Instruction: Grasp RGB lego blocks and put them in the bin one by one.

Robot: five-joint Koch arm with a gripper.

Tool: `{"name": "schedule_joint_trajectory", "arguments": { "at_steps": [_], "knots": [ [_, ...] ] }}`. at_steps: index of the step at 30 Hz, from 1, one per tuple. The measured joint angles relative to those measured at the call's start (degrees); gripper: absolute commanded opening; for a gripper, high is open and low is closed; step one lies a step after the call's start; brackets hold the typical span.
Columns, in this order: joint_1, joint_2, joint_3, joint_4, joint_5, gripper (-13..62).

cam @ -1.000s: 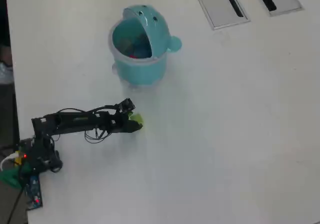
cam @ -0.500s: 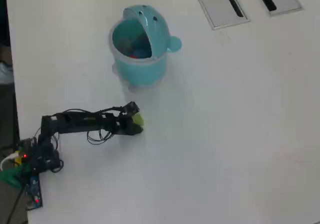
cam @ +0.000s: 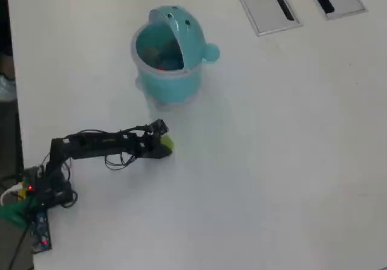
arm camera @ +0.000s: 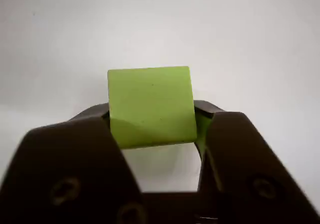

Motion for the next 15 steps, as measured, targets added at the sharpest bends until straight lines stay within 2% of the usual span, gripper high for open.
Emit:
{"name": "schedule_joint_trajectory", "arguments": {
  "at_steps": [3,15],
  "knots": [
    [-1.2,1.1,0.1,0.1,1.6,14.8],
    [-4.6,9.1,0.2,0.1,9.0,14.9]
  ]
}}
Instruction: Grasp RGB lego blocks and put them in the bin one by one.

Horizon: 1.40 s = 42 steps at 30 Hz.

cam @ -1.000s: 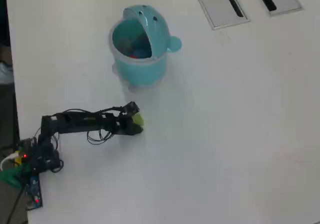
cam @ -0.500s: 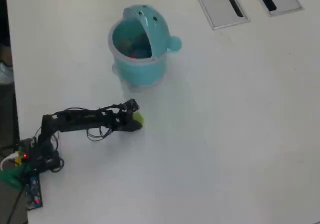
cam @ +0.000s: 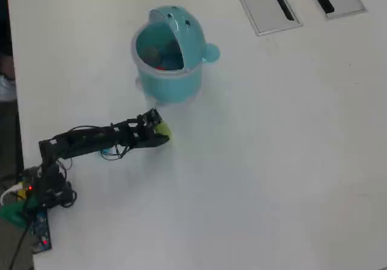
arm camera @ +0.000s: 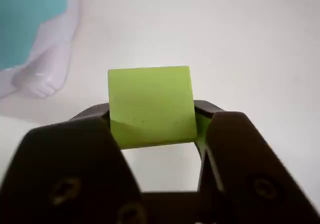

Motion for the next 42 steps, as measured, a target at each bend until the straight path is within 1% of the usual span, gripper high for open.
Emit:
{"name": "schedule_joint_trajectory", "arguments": {
  "at_steps": [3,10,25,27,34,36,41,42],
  "knots": [
    [-2.2,3.4,0.0,0.0,3.9,14.9],
    [-6.2,7.7,0.1,-2.3,7.7,14.9],
    [-12.6,14.0,-0.8,-6.0,10.5,14.8],
    [-15.3,14.1,-15.9,-6.2,11.7,14.8],
    [-17.1,13.8,-21.1,-6.1,11.8,14.7],
    [-17.8,12.7,-25.5,-5.2,11.8,14.7],
    [-20.0,9.7,-28.7,-4.2,11.9,14.7],
    [-20.7,7.6,-31.3,-2.7,11.9,14.7]
  ]
}}
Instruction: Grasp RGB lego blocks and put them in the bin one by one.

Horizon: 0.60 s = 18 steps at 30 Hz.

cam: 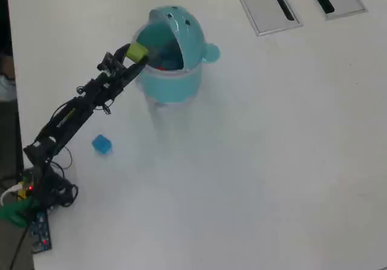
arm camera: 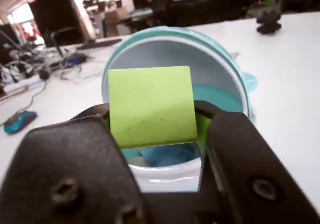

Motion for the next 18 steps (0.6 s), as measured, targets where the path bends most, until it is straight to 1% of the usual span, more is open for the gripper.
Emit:
{"name": "schedule_joint_trajectory", "arguments": {
  "at_steps": [5,8,11,12,13,14,18],
  "knots": [
    [-1.4,-4.6,-7.8,2.1,-1.7,14.7],
    [-2.4,-7.9,-8.6,3.7,-2.7,14.8],
    [-4.5,-12.1,-14.2,5.5,-3.2,14.8],
    [-4.6,-15.6,-18.3,6.9,-3.4,14.8],
    [-4.6,-15.6,-18.4,6.9,-3.4,14.8],
    [-4.9,-18.2,-22.9,8.0,-3.4,14.8],
    [-5.5,-21.6,-25.1,8.2,-3.4,14.7]
  ]
}}
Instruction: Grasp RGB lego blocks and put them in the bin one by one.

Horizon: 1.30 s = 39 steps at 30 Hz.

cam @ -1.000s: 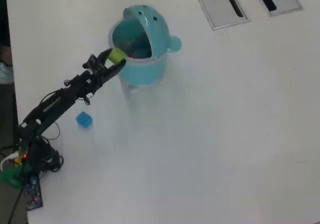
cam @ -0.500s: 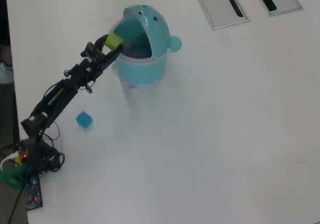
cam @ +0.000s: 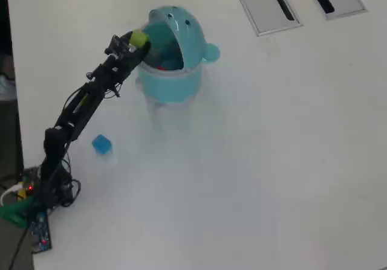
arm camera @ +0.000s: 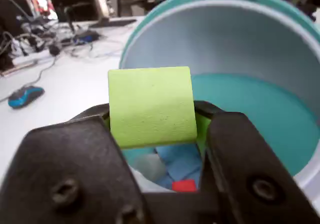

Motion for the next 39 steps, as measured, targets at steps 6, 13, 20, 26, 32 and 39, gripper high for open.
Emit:
{"name": "schedule_joint_trajectory", "arguments": {
  "at_steps": [6,13,20,26,32,39],
  "knots": [
    [-0.3,-5.4,-5.4,0.4,0.0,14.7],
    [1.1,-16.3,-22.4,7.9,-1.0,14.8],
    [2.3,-17.1,-24.4,8.0,-2.1,14.8],
    [3.3,-17.8,-28.1,9.8,-4.7,24.8],
    [3.9,-18.2,-31.8,13.2,-7.9,27.9],
    [4.8,-18.2,-40.3,21.9,-8.4,28.7]
  ]
}}
